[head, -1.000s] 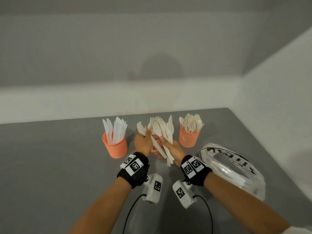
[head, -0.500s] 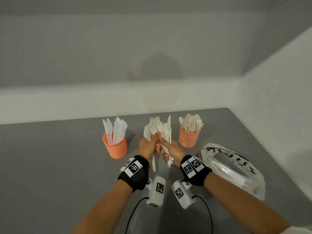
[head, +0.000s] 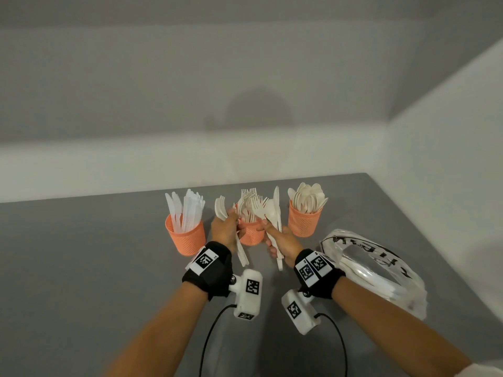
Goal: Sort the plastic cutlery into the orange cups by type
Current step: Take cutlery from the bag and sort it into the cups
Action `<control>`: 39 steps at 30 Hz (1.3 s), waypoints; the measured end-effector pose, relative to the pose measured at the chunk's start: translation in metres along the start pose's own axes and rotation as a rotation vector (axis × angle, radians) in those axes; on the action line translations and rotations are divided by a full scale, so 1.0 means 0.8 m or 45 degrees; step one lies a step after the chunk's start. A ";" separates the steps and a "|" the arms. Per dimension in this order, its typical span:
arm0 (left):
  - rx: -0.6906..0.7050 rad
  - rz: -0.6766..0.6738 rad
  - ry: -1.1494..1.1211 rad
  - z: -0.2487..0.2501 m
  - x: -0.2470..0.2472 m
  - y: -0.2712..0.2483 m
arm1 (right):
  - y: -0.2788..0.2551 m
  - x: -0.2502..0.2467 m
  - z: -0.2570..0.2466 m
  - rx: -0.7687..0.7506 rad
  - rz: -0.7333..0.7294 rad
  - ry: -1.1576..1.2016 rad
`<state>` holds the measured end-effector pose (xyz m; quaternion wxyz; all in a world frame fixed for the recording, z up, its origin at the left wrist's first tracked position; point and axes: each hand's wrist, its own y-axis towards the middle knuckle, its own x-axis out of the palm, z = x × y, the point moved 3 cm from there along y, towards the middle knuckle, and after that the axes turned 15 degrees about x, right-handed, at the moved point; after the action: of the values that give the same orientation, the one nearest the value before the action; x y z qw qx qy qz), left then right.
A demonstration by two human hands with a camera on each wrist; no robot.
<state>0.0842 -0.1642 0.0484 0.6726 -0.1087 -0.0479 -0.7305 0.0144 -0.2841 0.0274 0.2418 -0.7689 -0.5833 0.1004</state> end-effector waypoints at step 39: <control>0.232 -0.371 0.370 -0.002 0.015 -0.020 | -0.010 0.018 -0.010 -0.018 -0.092 -0.309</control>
<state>0.0677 -0.1745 0.0508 0.5669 0.0668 -0.0315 -0.8205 0.0156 -0.2708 0.0404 0.1674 -0.7312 -0.6364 0.1798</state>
